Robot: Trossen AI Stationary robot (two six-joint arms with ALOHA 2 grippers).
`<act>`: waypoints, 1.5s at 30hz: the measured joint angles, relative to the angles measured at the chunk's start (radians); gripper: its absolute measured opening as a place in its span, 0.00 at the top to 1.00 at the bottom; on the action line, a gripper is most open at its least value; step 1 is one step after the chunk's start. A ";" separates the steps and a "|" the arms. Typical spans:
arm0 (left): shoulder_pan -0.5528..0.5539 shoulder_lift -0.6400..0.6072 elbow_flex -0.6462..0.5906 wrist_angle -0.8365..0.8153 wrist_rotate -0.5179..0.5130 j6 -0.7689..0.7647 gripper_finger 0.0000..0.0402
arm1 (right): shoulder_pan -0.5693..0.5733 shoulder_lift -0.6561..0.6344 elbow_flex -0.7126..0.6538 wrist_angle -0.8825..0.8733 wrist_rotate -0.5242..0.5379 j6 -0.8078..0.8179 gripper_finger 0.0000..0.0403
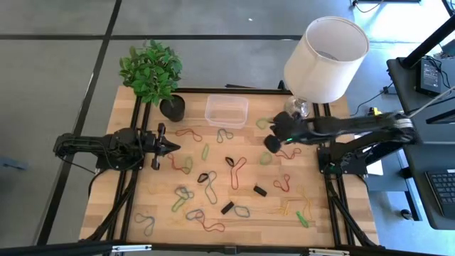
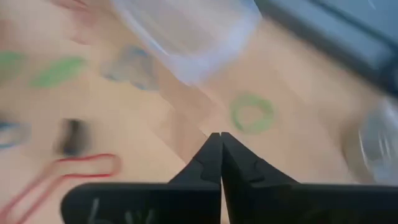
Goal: Pick and place rubber bands into bin
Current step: Put the green rubber band into the transparent bin
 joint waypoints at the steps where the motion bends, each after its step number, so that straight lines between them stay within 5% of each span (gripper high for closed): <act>1: 0.000 0.000 0.000 0.000 0.000 0.000 0.98 | 0.001 0.046 -0.004 -0.015 0.009 0.069 1.00; 6: 0.000 0.000 0.000 0.000 0.000 0.000 0.98 | -0.018 0.226 -0.076 0.064 0.030 0.299 0.93; 15: 0.000 0.000 0.000 0.000 0.000 0.000 0.98 | -0.194 0.413 -0.121 0.371 0.046 0.234 0.68; 26: 0.000 0.000 0.000 0.000 0.000 0.000 0.98 | -0.330 0.508 -0.121 0.433 0.061 0.343 0.47; 34: 0.000 0.000 0.000 0.000 0.000 0.000 0.98 | -0.337 0.612 -0.117 0.483 0.090 0.485 0.60; 41: 0.000 0.000 0.000 0.000 0.000 0.000 0.98 | -0.288 0.587 -0.119 0.425 0.062 0.580 0.96; 45: 0.000 0.000 0.000 0.000 0.000 0.000 0.98 | -0.229 0.508 -0.107 0.316 -0.058 0.584 0.97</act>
